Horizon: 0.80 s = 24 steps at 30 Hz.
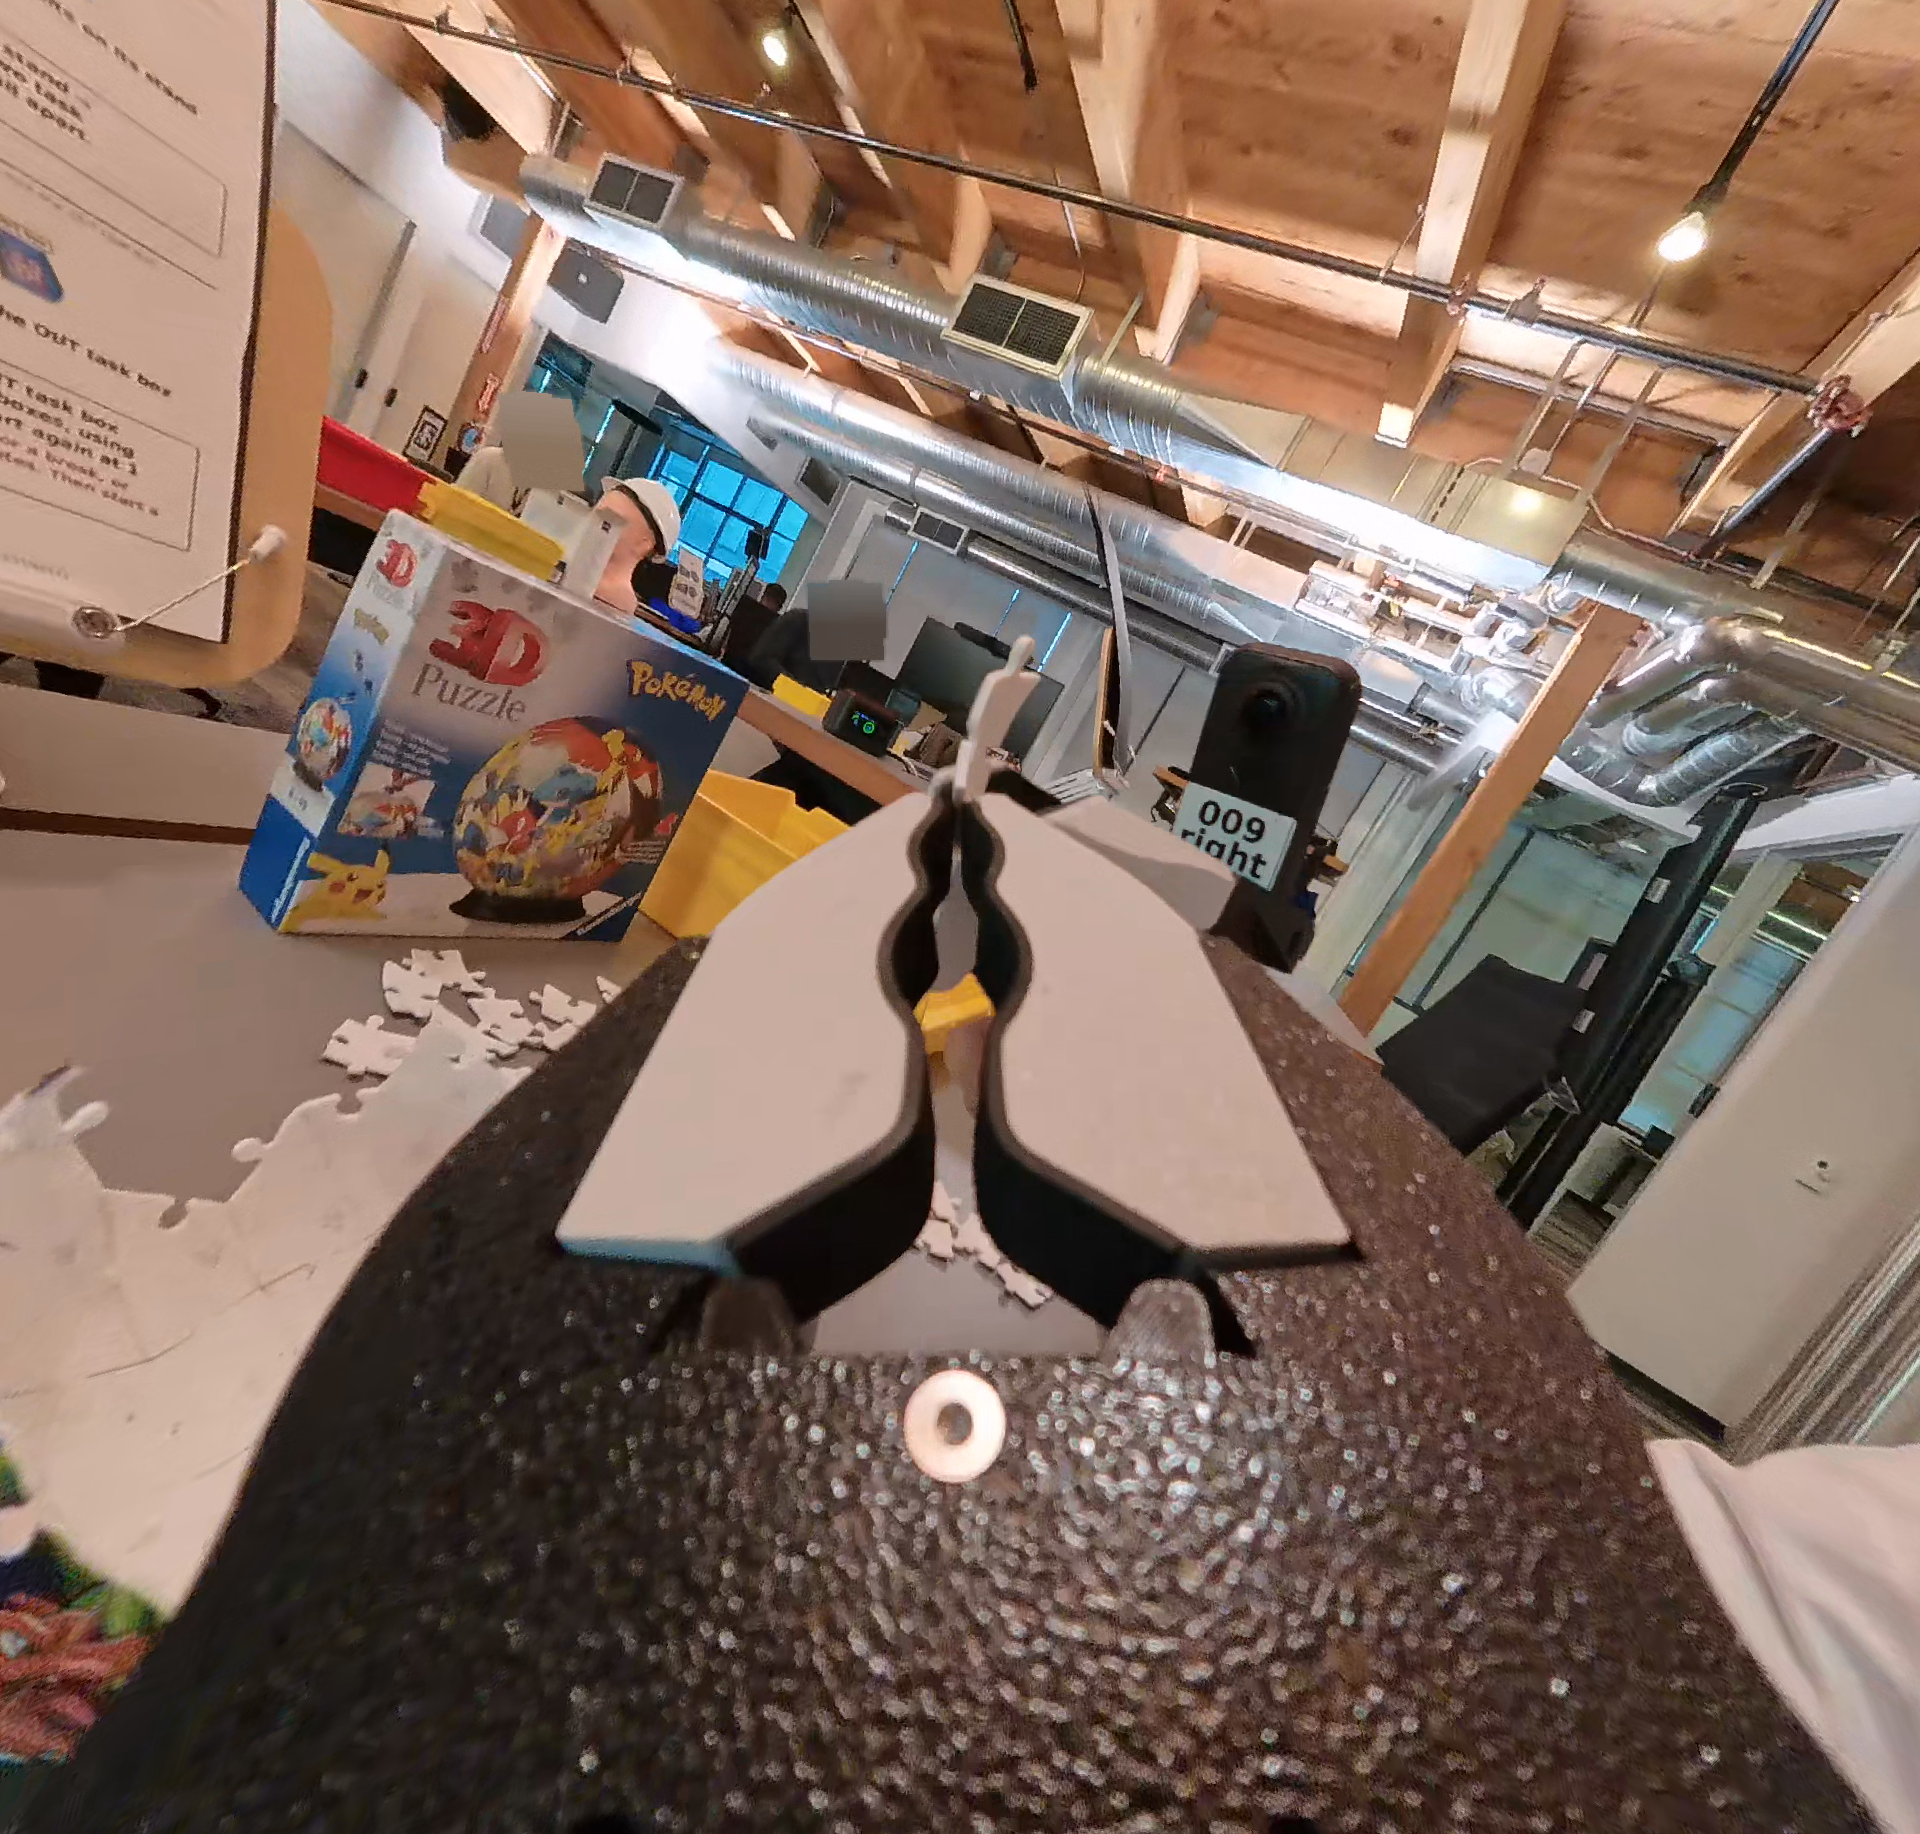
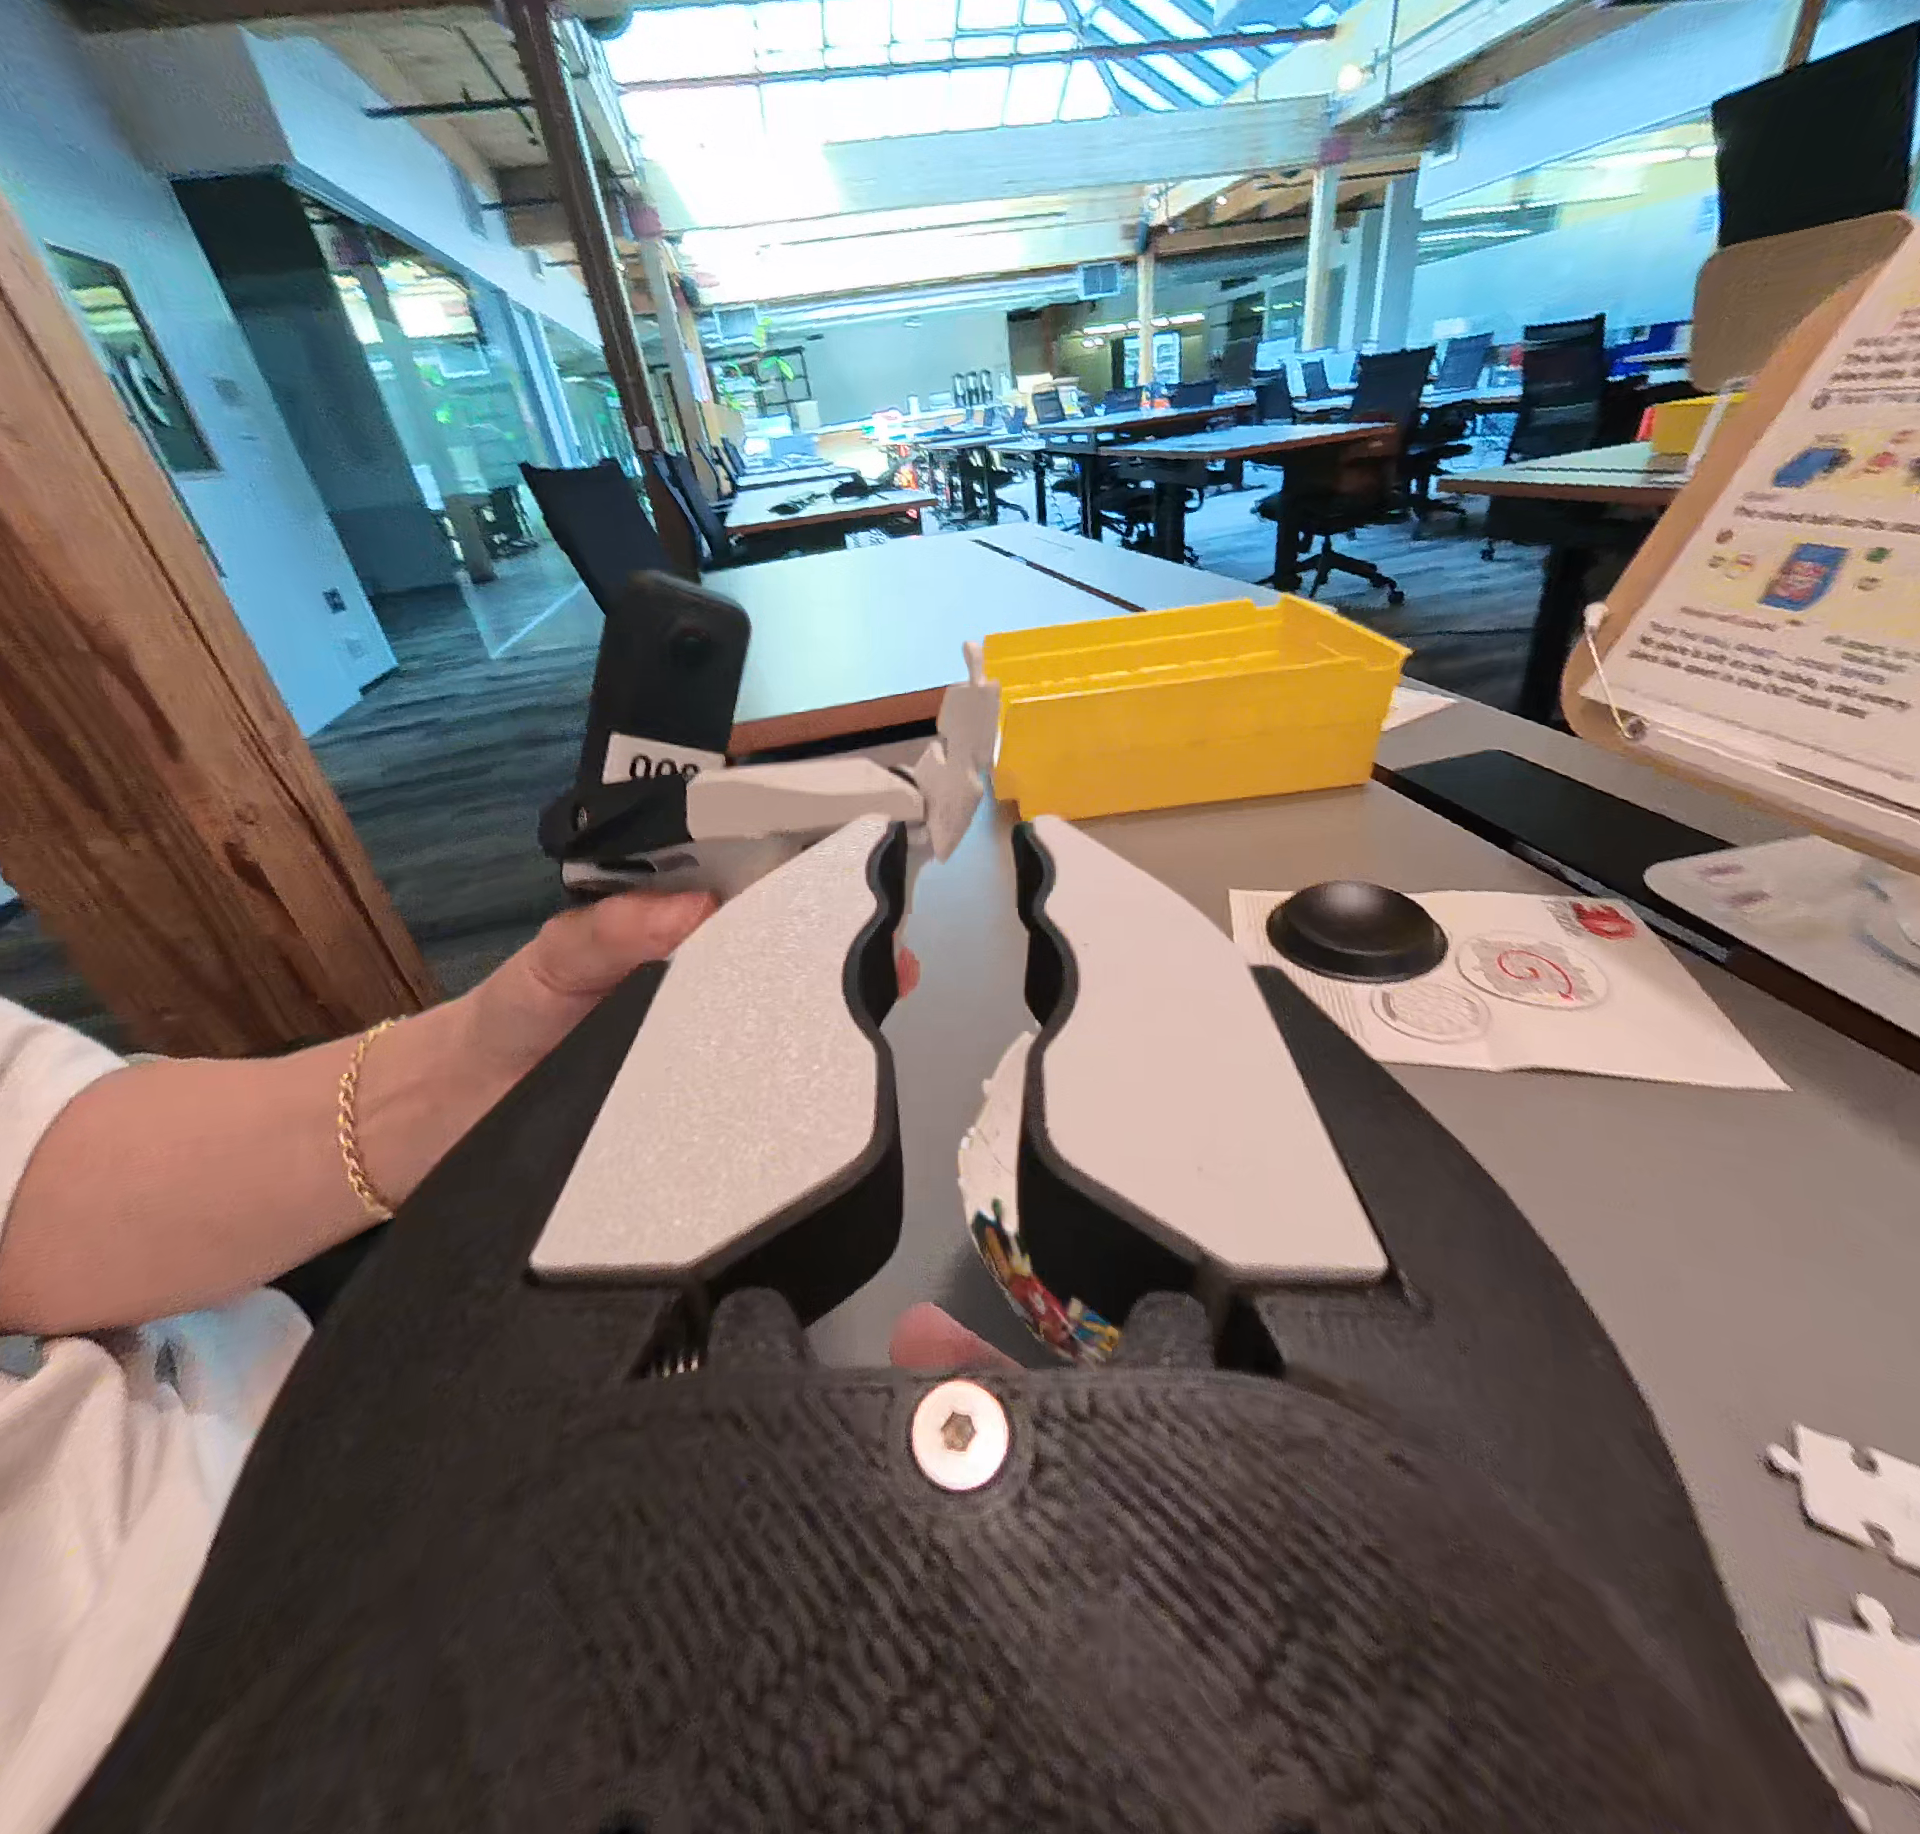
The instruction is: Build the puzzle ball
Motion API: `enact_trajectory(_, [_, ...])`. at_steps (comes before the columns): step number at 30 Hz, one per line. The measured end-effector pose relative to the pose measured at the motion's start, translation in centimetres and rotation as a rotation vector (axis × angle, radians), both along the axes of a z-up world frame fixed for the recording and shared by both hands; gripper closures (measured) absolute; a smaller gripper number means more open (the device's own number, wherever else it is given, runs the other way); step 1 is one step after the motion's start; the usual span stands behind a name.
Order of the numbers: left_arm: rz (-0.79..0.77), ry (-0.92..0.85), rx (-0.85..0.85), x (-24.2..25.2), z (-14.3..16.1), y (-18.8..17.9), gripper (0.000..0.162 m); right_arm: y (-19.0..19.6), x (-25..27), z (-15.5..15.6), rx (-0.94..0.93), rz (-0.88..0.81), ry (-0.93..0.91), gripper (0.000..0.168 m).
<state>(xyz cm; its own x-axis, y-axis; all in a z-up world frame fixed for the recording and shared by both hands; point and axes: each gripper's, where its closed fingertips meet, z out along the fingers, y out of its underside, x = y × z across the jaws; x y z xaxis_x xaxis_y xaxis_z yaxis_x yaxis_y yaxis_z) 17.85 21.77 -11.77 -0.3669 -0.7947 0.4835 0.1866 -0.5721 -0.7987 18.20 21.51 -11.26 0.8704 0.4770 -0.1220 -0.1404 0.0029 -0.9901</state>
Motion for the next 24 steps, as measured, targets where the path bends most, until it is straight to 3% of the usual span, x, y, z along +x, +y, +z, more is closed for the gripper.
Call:
enact_trajectory(4, [-0.026, -0.033, -0.04, -0.4, 0.1, -0.1, 0.161, 0.6, -0.4, 0.3, 0.01, 0.021, -0.008, 0.152])
enact_trajectory(7, [-0.016, -0.009, -0.035, -0.5, -0.4, 0.2, 0.161, 1.0, -0.4, 0.5, 0.025, 0.017, -0.033, 0.164])
enact_trajectory(16, [0.038, 0.066, 0.01, -0.8, -0.9, 1.4, 0.161, 1.5, -0.2, 0.0, -0.012, 0.049, -0.146, 0.161])
enact_trajectory(20, [0.066, 0.174, 0.07, -0.9, -1.6, 2.7, 0.161, 2.0, 2.1, 0.8, -0.008, -0.036, -0.146, 0.157])
enact_trajectory(24, [0.07, 0.429, 0.231, -0.6, -3.6, 4.6, 0.161, 3.0, 3.2, 0.1, -0.054, -0.059, -0.257, 0.149])
